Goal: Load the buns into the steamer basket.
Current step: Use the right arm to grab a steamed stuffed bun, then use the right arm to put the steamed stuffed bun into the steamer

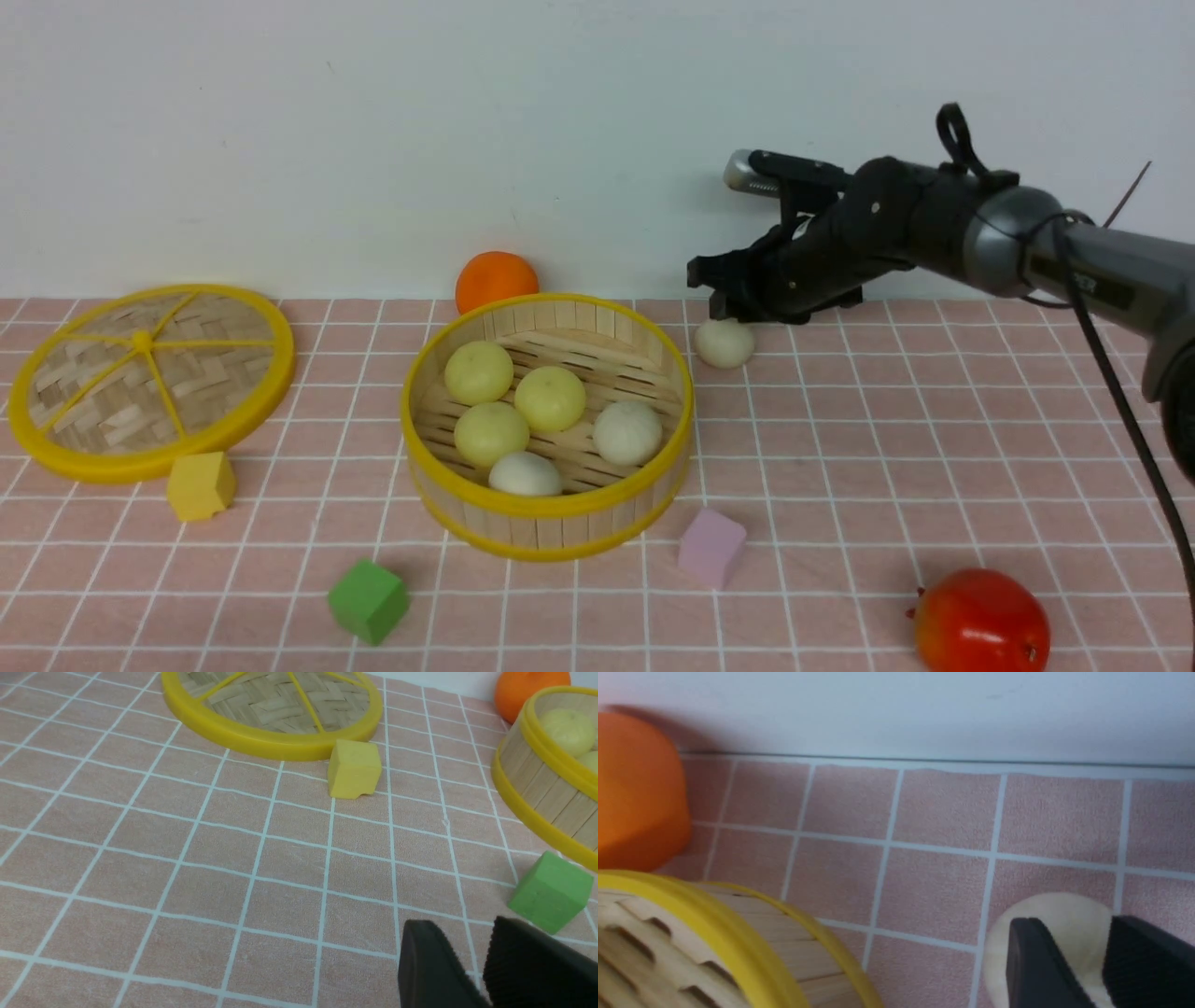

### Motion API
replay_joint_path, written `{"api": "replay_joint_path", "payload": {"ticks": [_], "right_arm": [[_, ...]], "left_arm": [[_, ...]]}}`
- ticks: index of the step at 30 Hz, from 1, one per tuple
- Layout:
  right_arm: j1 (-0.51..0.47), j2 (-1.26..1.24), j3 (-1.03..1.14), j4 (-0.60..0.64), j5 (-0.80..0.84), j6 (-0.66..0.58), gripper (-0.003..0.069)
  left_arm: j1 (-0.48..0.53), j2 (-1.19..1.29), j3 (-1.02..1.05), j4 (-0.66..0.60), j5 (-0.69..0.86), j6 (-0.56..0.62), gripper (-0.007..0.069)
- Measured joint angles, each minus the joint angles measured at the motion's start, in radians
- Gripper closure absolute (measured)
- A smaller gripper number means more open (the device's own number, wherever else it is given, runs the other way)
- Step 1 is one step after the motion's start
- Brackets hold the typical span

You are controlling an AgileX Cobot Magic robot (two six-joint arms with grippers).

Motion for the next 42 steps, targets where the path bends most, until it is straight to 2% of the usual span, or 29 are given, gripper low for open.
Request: {"api": "replay_joint_path", "payload": {"ticks": [4, 7, 9, 10, 12, 13, 21, 24, 28, 38, 42], "right_arm": [[0.000, 0.016, 0.000, -0.012, -0.006, -0.004, 0.0403], [0.000, 0.025, -0.001, -0.028, -0.013, -0.006, 0.0441], [0.000, 0.026, -0.003, -0.044, -0.013, -0.007, 0.0529], [0.000, 0.026, -0.003, -0.045, -0.013, -0.007, 0.0537], [0.000, 0.018, -0.004, -0.047, -0.003, -0.007, 0.0624], [0.000, 0.008, -0.004, -0.051, 0.008, -0.007, 0.0638], [0.051, -0.152, -0.025, -0.003, 0.081, -0.066, 0.0641], [0.123, -0.196, -0.032, 0.055, 0.101, -0.138, 0.0641], [0.173, -0.171, -0.029, 0.074, 0.110, -0.179, 0.0641], [0.180, -0.038, -0.028, 0.055, 0.102, -0.188, 0.0641], [0.180, -0.028, -0.028, 0.055, 0.084, -0.188, 0.0616]], "left_arm": [[0.000, 0.000, 0.000, 0.000, 0.000, 0.000, 0.0384], [0.000, 0.000, 0.000, 0.000, 0.000, 0.000, 0.0384], [0.000, 0.000, 0.000, 0.000, 0.000, 0.000, 0.0384], [0.000, 0.000, 0.000, 0.000, 0.000, 0.000, 0.0384], [0.000, 0.000, 0.000, 0.000, 0.000, 0.000, 0.0384], [0.000, 0.000, 0.000, 0.000, 0.000, 0.000, 0.0384], [0.000, 0.000, 0.000, 0.000, 0.000, 0.000, 0.0384], [0.000, 0.000, 0.000, 0.000, 0.000, 0.000, 0.0384], [0.000, 0.000, 0.000, 0.001, 0.000, 0.000, 0.0384], [0.000, 0.000, 0.000, 0.016, 0.000, 0.000, 0.0384], [0.000, 0.000, 0.000, 0.022, 0.001, 0.000, 0.0384]]}}
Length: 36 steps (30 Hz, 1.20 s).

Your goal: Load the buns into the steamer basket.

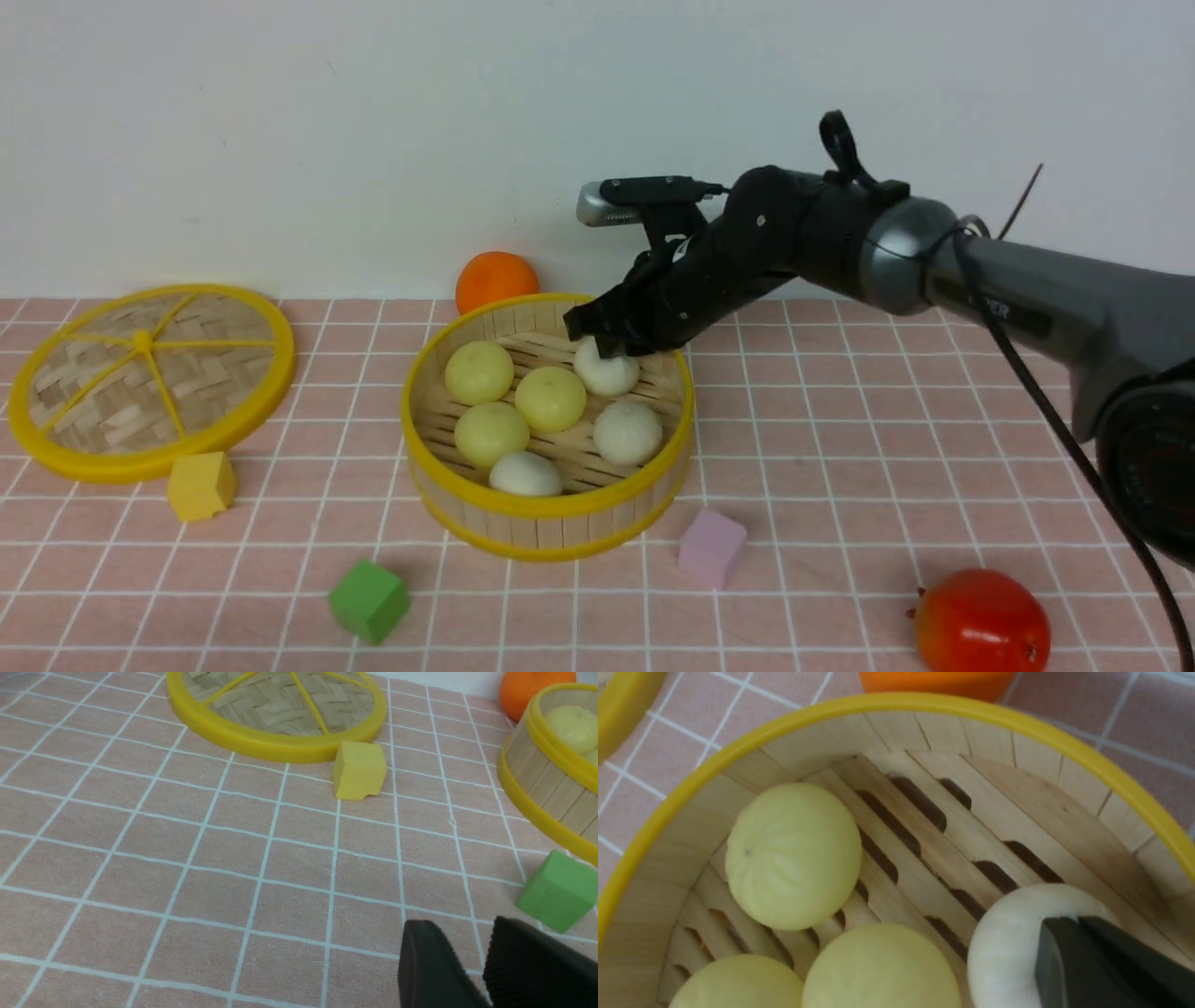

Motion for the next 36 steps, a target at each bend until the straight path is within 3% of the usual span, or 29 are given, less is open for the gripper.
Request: {"api": "replay_joint_path", "payload": {"ticks": [3, 9, 13, 15, 18, 22, 25, 29, 36], "right_arm": [[0.000, -0.009, 0.000, -0.009, 0.016, 0.001, 0.0556], [0.000, -0.130, -0.010, -0.105, 0.227, 0.093, 0.0319], [0.000, -0.318, -0.016, -0.185, 0.423, 0.194, 0.0260], [0.000, -0.409, -0.020, -0.211, 0.516, 0.234, 0.0278], [0.000, -0.544, 0.010, -0.234, 0.630, 0.304, 0.0363], [0.000, -0.741, 0.180, -0.236, 0.654, 0.357, 0.0557], [0.000, -0.851, 0.310, -0.236, 0.623, 0.362, 0.0650], [0.000, -1.051, 0.519, -0.231, 0.601, 0.372, 0.0664], [0.001, -1.200, 0.607, -0.226, 0.676, 0.373, 0.0664]], "left_arm": [[0.000, 0.000, 0.000, 0.001, 0.000, 0.000, 0.0384], [0.000, 0.000, 0.000, 0.001, 0.000, 0.000, 0.0384], [0.000, 0.000, 0.000, 0.001, 0.000, 0.000, 0.0384], [0.000, 0.000, 0.000, 0.001, 0.000, 0.000, 0.0384], [0.000, 0.000, 0.000, 0.001, 0.000, 0.000, 0.0384], [0.000, 0.000, 0.000, 0.001, 0.000, 0.000, 0.0384], [0.000, 0.000, 0.000, 0.002, 0.000, 0.000, 0.0384], [0.000, 0.000, 0.000, 0.003, 0.000, 0.000, 0.0384], [0.000, 0.000, 0.000, 0.004, 0.001, 0.000, 0.0384]]}}
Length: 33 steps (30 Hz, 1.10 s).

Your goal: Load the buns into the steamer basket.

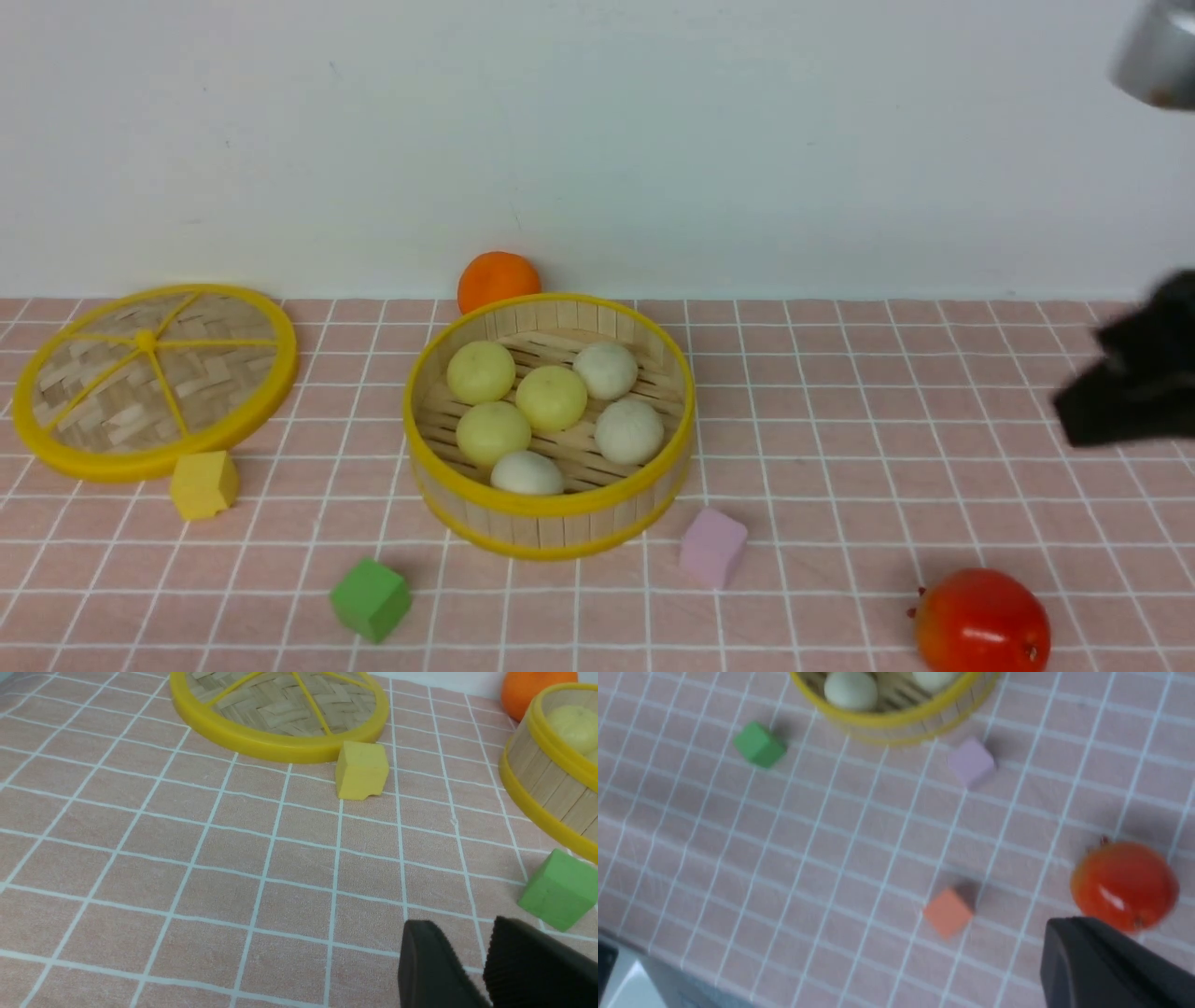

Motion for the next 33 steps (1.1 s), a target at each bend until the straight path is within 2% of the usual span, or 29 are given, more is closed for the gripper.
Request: {"api": "replay_joint_path", "payload": {"ticks": [6, 11, 13, 16, 17, 20, 24, 26, 28, 33], "right_arm": [[0.013, -0.081, 0.009, -0.009, 0.010, -0.015, 0.0663], [-0.102, -0.254, 0.109, -0.075, -0.110, -0.056, 0.0662], [-0.209, -0.425, 0.260, -0.109, -0.269, -0.060, 0.0660], [-0.316, -0.651, 0.523, -0.165, -0.467, -0.060, 0.0659], [-0.321, -0.664, 0.541, -0.173, -0.479, -0.060, 0.0659], [-0.381, -0.856, 0.852, -0.239, -0.669, -0.060, 0.0657], [-0.424, -1.038, 1.148, -0.258, -0.839, -0.059, 0.0655], [-0.447, -1.084, 1.252, -0.260, -0.881, -0.052, 0.0655], [-0.473, -1.097, 1.305, -0.248, -0.848, -0.042, 0.0655], [-0.486, -1.101, 1.309, -0.237, -0.839, -0.051, 0.0651]], "left_arm": [[0.000, 0.000, 0.000, 0.001, 0.000, 0.000, 0.0384], [0.000, 0.000, 0.000, 0.001, 0.000, 0.000, 0.0384], [0.000, 0.000, 0.000, 0.001, 0.000, 0.000, 0.0384], [0.000, 0.000, 0.000, 0.001, 0.000, 0.000, 0.0384], [0.000, 0.000, 0.000, 0.001, 0.000, 0.000, 0.0384], [0.000, 0.000, 0.000, 0.001, 0.000, 0.000, 0.0384], [0.000, 0.000, 0.000, 0.001, 0.000, 0.000, 0.0384], [0.000, 0.000, 0.000, 0.001, 0.000, 0.000, 0.0384], [0.000, 0.000, 0.000, 0.001, 0.000, 0.000, 0.0384], [0.000, 0.000, 0.000, 0.001, 0.000, 0.000, 0.0384]]}}
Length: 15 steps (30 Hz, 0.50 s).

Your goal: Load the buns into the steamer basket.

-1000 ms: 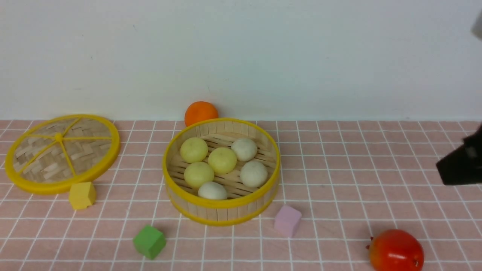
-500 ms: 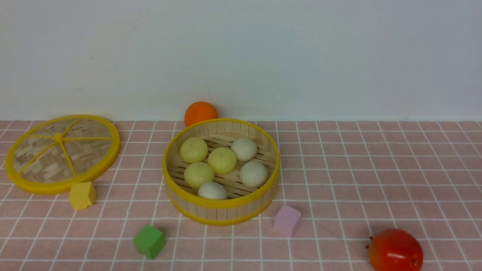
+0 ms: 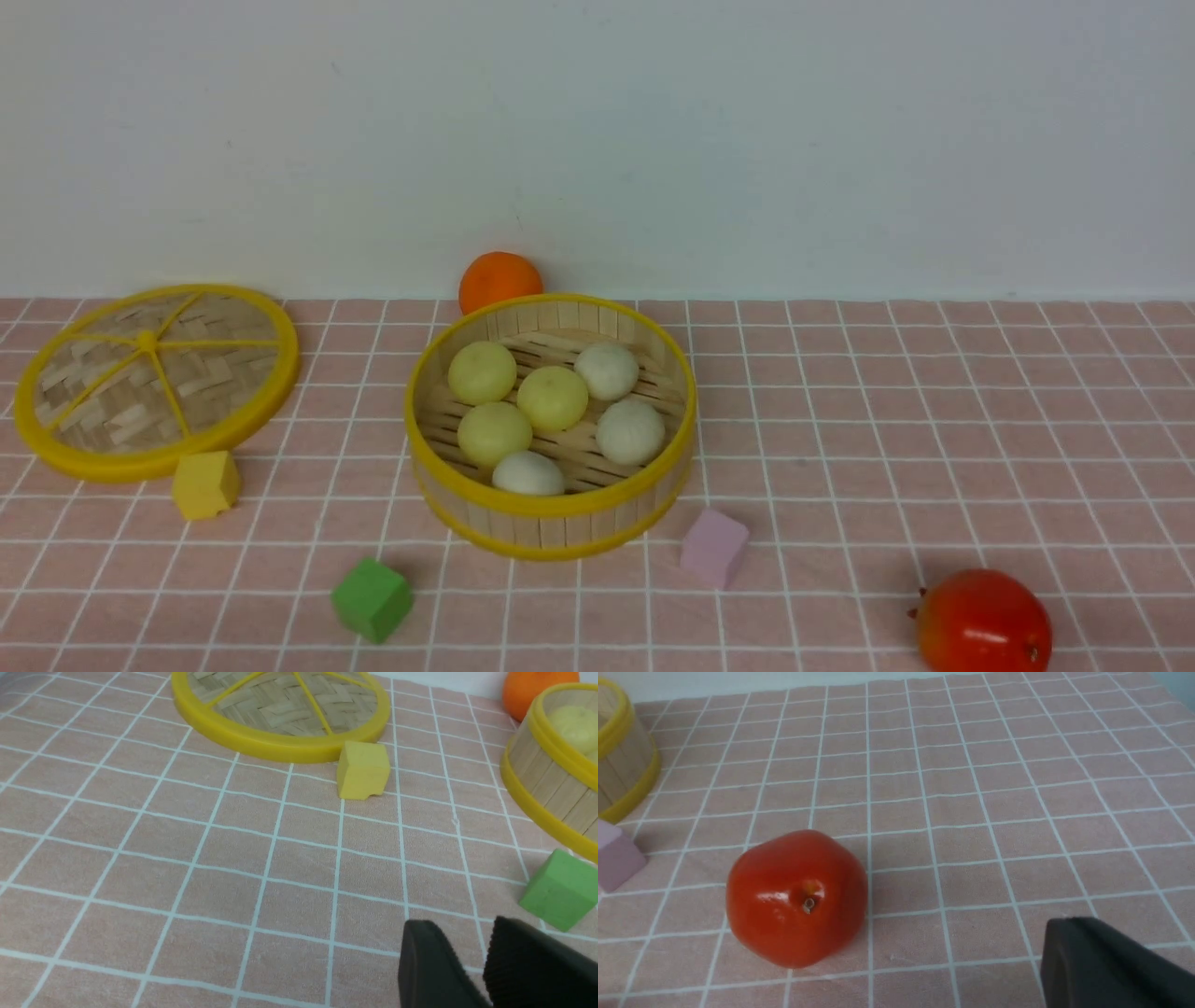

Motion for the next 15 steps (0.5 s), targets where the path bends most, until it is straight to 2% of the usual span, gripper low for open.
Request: {"api": "replay_joint_path", "payload": {"ticks": [15], "right_arm": [[0.000, 0.000, 0.000, 0.006, 0.000, -0.006, 0.0648]], "left_arm": [[0.000, 0.000, 0.000, 0.000, 0.000, 0.000, 0.0384]]}}
